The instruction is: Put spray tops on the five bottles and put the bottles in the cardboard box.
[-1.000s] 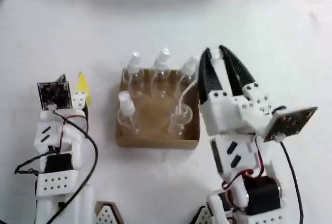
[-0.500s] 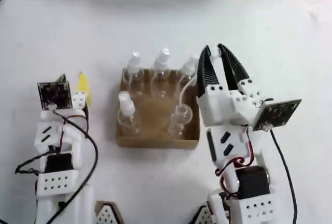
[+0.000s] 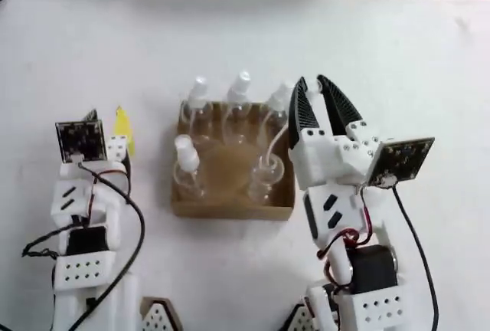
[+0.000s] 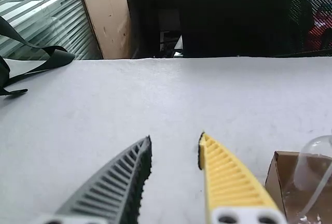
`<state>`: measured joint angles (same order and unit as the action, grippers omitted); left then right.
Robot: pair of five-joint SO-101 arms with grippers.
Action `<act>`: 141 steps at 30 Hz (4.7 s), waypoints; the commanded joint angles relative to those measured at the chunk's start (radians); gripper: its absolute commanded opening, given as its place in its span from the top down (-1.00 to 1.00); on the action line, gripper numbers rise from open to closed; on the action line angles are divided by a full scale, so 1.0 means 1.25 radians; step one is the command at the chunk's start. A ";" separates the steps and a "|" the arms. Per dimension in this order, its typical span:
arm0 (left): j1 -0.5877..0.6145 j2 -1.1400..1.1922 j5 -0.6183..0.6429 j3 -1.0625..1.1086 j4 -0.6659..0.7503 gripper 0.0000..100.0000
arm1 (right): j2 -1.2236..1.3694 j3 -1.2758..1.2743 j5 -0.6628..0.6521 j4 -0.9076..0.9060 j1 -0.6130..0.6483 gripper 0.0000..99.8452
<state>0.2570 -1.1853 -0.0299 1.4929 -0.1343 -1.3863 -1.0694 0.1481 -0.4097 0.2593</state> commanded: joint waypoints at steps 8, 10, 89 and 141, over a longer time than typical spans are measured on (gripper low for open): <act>-0.006 -0.017 0.004 -0.010 0.027 0.71 | 0.001 -0.009 0.001 -0.008 0.020 0.84; -0.006 -0.017 0.004 -0.011 0.027 0.71 | 0.001 -0.015 0.001 -0.015 0.041 0.80; -0.004 -0.017 0.000 -0.006 0.025 0.71 | -0.336 0.285 -0.068 -0.710 -0.085 0.79; -0.102 -0.514 -0.193 -0.182 -0.654 0.71 | -0.330 -0.497 -0.066 -0.190 -0.143 0.79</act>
<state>0.1496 -1.8267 -0.2463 1.3011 -0.7864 -1.7852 -1.6817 0.0744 -0.6674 0.0859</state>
